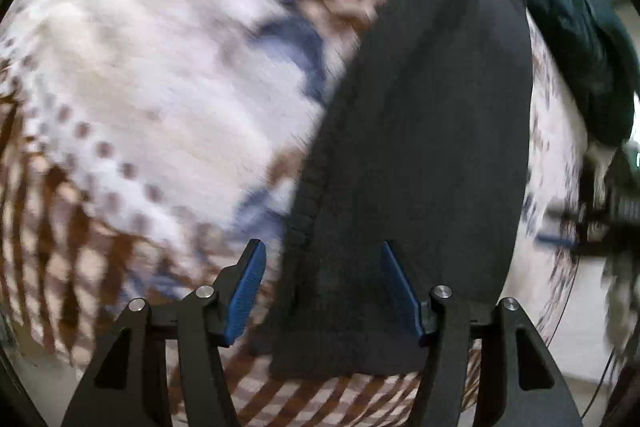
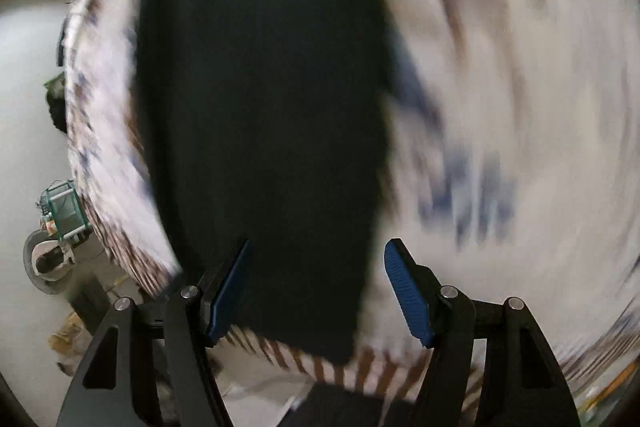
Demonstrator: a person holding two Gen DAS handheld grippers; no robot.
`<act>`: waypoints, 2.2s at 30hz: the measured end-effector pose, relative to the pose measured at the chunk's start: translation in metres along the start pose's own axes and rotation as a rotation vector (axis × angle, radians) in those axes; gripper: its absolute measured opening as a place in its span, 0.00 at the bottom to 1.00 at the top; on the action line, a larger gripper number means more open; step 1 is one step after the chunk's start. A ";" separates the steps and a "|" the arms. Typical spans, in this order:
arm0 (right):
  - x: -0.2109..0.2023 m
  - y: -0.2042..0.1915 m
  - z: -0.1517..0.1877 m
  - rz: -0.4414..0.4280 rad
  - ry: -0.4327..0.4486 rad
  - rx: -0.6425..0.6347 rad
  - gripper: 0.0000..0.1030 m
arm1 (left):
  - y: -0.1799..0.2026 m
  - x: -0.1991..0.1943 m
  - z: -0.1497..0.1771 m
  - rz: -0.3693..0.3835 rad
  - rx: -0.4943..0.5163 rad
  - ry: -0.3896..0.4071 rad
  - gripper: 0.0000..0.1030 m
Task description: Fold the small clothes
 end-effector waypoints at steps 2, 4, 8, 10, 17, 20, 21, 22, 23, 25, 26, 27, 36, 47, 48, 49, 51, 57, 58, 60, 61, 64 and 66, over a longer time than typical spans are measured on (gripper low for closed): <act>0.038 0.019 0.030 -0.061 -0.043 0.036 0.68 | 0.008 0.013 0.004 -0.021 0.025 -0.025 0.56; 0.070 0.030 0.058 -0.116 -0.068 0.049 0.68 | 0.015 0.023 0.006 -0.049 0.055 -0.031 0.54; 0.106 0.022 0.088 -0.244 -0.033 0.024 0.62 | 0.023 0.023 0.012 -0.077 0.121 0.020 0.08; 0.110 0.018 0.091 -0.255 0.046 0.014 0.29 | 0.024 0.017 0.017 -0.087 0.137 0.045 0.08; 0.099 0.031 0.134 -0.203 0.230 -0.013 0.10 | 0.023 0.004 0.033 -0.017 0.133 0.055 0.08; 0.102 0.044 0.139 -0.260 0.163 0.034 0.13 | 0.011 0.012 0.026 0.057 0.110 -0.014 0.13; 0.096 0.051 0.136 -0.268 0.144 0.069 0.17 | 0.006 0.012 0.024 0.086 0.096 -0.032 0.17; 0.096 0.053 0.136 -0.272 0.126 0.087 0.29 | 0.000 0.010 0.026 0.127 0.086 -0.044 0.18; 0.096 0.056 0.136 -0.272 0.121 0.096 0.39 | -0.008 0.007 0.030 0.171 0.074 -0.049 0.23; 0.098 0.057 0.133 -0.309 0.120 0.090 0.47 | -0.017 0.006 0.030 0.234 0.066 -0.056 0.30; 0.102 0.056 0.131 -0.327 0.113 0.094 0.49 | -0.020 0.007 0.031 0.252 0.060 -0.063 0.33; 0.103 0.057 0.129 -0.330 0.109 0.094 0.49 | -0.023 0.010 0.031 0.271 0.053 -0.076 0.35; 0.118 0.042 0.127 -0.377 0.168 0.064 0.61 | -0.005 0.022 0.024 0.316 0.075 -0.066 0.35; 0.060 -0.009 0.146 -0.450 0.262 0.018 0.12 | 0.043 -0.052 0.005 0.385 0.161 0.050 0.07; 0.044 -0.016 0.145 -0.466 0.290 0.016 0.12 | 0.054 -0.070 -0.004 0.410 0.179 0.080 0.07; 0.026 -0.024 0.142 -0.481 0.319 0.018 0.12 | 0.062 -0.082 -0.013 0.427 0.191 0.099 0.07; -0.007 -0.042 0.136 -0.507 0.384 0.011 0.12 | 0.087 -0.116 -0.042 0.499 0.214 0.142 0.07; -0.118 -0.044 0.076 -0.512 0.549 0.004 0.12 | 0.122 -0.154 -0.143 0.575 0.204 0.168 0.07; -0.135 -0.046 0.062 -0.501 0.570 0.000 0.12 | 0.128 -0.153 -0.156 0.579 0.202 0.173 0.07; -0.164 -0.057 0.023 -0.497 0.609 -0.005 0.12 | 0.138 -0.154 -0.197 0.592 0.182 0.193 0.07; -0.175 -0.057 0.007 -0.483 0.628 -0.004 0.12 | 0.141 -0.152 -0.214 0.602 0.172 0.194 0.07; -0.206 -0.068 -0.065 -0.463 0.668 0.012 0.12 | 0.156 -0.137 -0.273 0.625 0.129 0.192 0.07; -0.219 -0.065 -0.102 -0.470 0.670 0.024 0.12 | 0.167 -0.123 -0.314 0.629 0.103 0.192 0.08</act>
Point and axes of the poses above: each gripper's, at about its wrist camera, not at the fingertips, and x roughly the way its jaws point, y to its right, z to its underside, the point moved 5 cm from there along x, roughly the way its jaws point, and after that the axes turned 10 degrees about -y, right-handed, at the moved point
